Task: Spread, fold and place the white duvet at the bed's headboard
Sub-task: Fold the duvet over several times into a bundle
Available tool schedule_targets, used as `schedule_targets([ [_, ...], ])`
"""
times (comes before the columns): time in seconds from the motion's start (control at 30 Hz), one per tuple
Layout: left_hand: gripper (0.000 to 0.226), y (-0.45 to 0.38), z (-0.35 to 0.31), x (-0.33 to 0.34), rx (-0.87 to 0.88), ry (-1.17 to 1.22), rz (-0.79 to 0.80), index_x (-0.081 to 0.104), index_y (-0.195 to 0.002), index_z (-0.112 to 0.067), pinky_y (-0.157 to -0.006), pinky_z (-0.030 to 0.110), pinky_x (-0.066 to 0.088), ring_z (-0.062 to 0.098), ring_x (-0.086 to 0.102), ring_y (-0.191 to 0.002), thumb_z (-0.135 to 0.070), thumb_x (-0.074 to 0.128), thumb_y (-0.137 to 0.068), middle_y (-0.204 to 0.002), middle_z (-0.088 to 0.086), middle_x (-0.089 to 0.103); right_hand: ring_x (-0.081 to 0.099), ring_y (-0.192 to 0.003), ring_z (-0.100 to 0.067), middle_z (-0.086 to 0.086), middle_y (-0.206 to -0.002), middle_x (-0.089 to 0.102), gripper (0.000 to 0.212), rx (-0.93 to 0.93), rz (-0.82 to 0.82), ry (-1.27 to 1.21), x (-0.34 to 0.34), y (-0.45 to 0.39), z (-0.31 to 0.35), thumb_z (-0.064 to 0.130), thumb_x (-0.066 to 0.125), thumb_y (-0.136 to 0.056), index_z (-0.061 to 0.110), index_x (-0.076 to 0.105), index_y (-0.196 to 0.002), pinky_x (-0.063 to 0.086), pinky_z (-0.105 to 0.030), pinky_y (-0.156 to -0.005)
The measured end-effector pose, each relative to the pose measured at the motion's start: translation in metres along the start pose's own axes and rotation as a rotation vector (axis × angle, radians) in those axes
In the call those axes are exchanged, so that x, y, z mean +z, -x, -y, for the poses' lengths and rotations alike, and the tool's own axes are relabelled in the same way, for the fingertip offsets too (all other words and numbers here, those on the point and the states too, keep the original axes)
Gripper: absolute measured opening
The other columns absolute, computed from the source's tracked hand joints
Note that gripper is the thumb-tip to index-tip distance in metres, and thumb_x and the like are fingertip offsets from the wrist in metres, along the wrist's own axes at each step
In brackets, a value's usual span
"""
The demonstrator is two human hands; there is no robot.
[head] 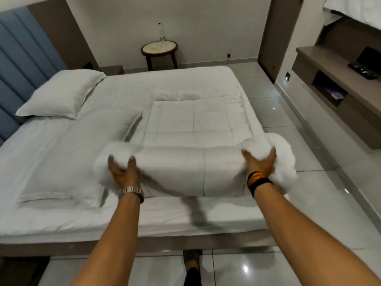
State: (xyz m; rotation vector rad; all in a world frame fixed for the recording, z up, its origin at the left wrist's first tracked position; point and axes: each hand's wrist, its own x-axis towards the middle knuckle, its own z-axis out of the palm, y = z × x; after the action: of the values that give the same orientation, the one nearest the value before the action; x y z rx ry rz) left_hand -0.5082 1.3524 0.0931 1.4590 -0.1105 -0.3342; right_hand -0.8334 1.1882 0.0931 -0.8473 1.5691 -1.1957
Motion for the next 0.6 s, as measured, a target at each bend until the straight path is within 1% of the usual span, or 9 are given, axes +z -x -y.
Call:
schedule_targets([
  [0.07,0.051,-0.038,-0.025,0.048,0.064,0.016,0.156,0.054,-0.146,-0.030,-0.111,0.034,0.044,0.020,0.055,-0.134,-0.031,0.062,-0.095,-0.146,-0.002,0.057,0.047,-0.143,-0.028,-0.012,-0.162,0.038,0.113,-0.124,0.128,-0.014,0.034,-0.040,0.036,0.025,0.088,-0.084,0.033,0.012,-0.167,0.038,-0.041,-0.119],
  [0.1,0.047,-0.057,-0.029,0.072,0.090,-0.019,0.213,0.055,-0.145,-0.031,-0.116,0.038,0.038,0.015,0.051,-0.137,-0.037,0.054,-0.098,-0.149,-0.005,0.055,0.049,-0.140,-0.024,-0.010,-0.161,0.038,0.108,-0.211,0.176,0.038,0.051,-0.058,0.047,0.029,0.085,-0.088,0.036,0.011,-0.167,0.041,-0.040,-0.117],
  [0.2,0.050,-0.094,0.009,0.119,0.190,-0.335,0.239,0.045,-0.153,-0.032,-0.125,0.041,0.020,0.016,0.028,-0.152,-0.046,0.039,-0.105,-0.164,-0.005,0.036,0.031,-0.153,-0.021,-0.004,-0.169,0.029,0.090,-0.438,0.188,0.292,0.098,-0.094,0.039,0.043,0.075,-0.095,0.037,0.020,-0.166,0.027,-0.038,-0.124],
  [0.27,0.054,-0.096,0.061,0.121,0.150,-0.637,0.155,0.036,-0.156,-0.039,-0.124,0.052,0.015,0.025,0.010,-0.158,-0.057,0.036,-0.105,-0.172,0.003,0.014,0.018,-0.158,-0.027,-0.012,-0.172,0.020,0.083,-0.468,0.110,0.493,0.118,-0.106,-0.002,0.046,0.070,-0.097,0.033,0.025,-0.166,0.018,-0.048,-0.128],
  [0.33,0.071,-0.098,0.112,0.117,-0.116,-0.762,0.117,0.020,-0.158,-0.053,-0.119,0.066,0.015,0.037,-0.006,-0.157,-0.078,0.036,-0.094,-0.172,0.007,-0.012,0.002,-0.161,-0.030,-0.013,-0.175,0.002,0.084,-0.309,0.025,0.603,0.136,-0.116,-0.049,0.059,0.064,-0.095,0.042,0.020,-0.165,0.011,-0.064,-0.124],
  [0.4,0.085,-0.107,0.142,0.122,-0.392,-0.630,0.098,0.000,-0.151,-0.068,-0.115,0.074,0.009,0.043,-0.015,-0.154,-0.090,0.041,-0.081,-0.167,0.006,-0.031,-0.012,-0.160,-0.035,-0.009,-0.174,-0.019,0.097,-0.056,-0.052,0.549,0.149,-0.133,-0.081,0.074,0.062,-0.085,0.058,0.004,-0.161,0.007,-0.076,-0.119],
  [0.43,0.092,-0.117,0.152,0.130,-0.450,-0.547,0.070,-0.006,-0.148,-0.071,-0.114,0.075,0.009,0.045,-0.013,-0.154,-0.091,0.046,-0.075,-0.166,0.006,-0.033,-0.014,-0.159,-0.040,-0.009,-0.172,-0.025,0.106,0.044,-0.086,0.496,0.158,-0.146,-0.091,0.079,0.065,-0.079,0.062,-0.004,-0.159,0.010,-0.077,-0.118],
  [0.5,0.115,-0.146,0.162,0.153,-0.504,-0.380,-0.045,-0.016,-0.149,-0.066,-0.115,0.075,0.016,0.046,0.000,-0.155,-0.096,0.054,-0.063,-0.166,0.013,-0.030,-0.010,-0.158,-0.045,-0.013,-0.169,-0.030,0.123,0.174,-0.125,0.370,0.177,-0.173,-0.102,0.084,0.071,-0.067,0.066,-0.015,-0.154,0.019,-0.072,-0.120],
  [0.6,0.152,-0.188,0.166,0.186,-0.616,-0.216,-0.257,-0.023,-0.151,-0.057,-0.114,0.073,0.020,0.044,0.010,-0.155,-0.105,0.059,-0.033,-0.168,0.019,-0.018,0.002,-0.159,-0.042,-0.018,-0.171,-0.022,0.140,0.307,-0.202,0.182,0.214,-0.199,-0.102,0.081,0.081,-0.059,0.062,-0.021,-0.153,0.028,-0.067,-0.119],
])
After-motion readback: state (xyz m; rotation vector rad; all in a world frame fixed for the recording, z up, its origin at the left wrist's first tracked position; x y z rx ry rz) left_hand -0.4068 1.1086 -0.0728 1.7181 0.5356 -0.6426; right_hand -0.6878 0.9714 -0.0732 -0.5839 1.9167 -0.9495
